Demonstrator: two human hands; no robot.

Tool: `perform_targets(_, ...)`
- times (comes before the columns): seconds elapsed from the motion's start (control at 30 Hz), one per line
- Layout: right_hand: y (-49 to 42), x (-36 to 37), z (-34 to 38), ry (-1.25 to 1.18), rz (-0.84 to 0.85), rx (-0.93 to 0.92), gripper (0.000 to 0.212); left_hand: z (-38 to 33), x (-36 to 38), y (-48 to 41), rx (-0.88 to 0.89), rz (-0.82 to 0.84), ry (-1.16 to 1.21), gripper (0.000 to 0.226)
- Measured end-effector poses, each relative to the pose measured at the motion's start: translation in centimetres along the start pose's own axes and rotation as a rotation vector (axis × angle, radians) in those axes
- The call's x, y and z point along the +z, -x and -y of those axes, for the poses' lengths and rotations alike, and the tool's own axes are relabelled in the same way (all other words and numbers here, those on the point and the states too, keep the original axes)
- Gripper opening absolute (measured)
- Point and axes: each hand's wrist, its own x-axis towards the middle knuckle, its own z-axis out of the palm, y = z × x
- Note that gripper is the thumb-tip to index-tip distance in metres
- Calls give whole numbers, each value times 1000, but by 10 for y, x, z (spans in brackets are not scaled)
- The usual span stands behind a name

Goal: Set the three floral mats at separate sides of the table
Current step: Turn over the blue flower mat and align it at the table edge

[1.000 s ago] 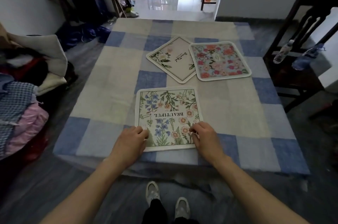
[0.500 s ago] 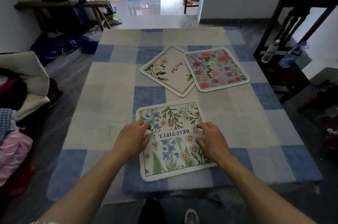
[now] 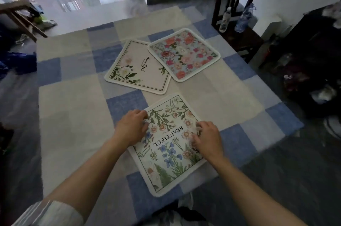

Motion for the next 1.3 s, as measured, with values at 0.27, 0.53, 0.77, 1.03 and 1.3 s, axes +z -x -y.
perform_targets(0.27,42,11,-6,-114,-74,293,24,-1,7,-16,-16,66,61,25)
perform_targets(0.53,83,38,18,-180,-194,616,27,22,19,-45,127,139,-44,29)
perform_targets(0.77,94,54,45,-86,-208,694,22,34,30,-59,145,209,-153,36)
perform_targets(1.03,85,66,57,-183,-274,927,21,36,34,-85,122,152,14,21)
perform_targets(1.3,82,55,40,-373,-327,1117,16,40,25,-90,-41,190,140,15)
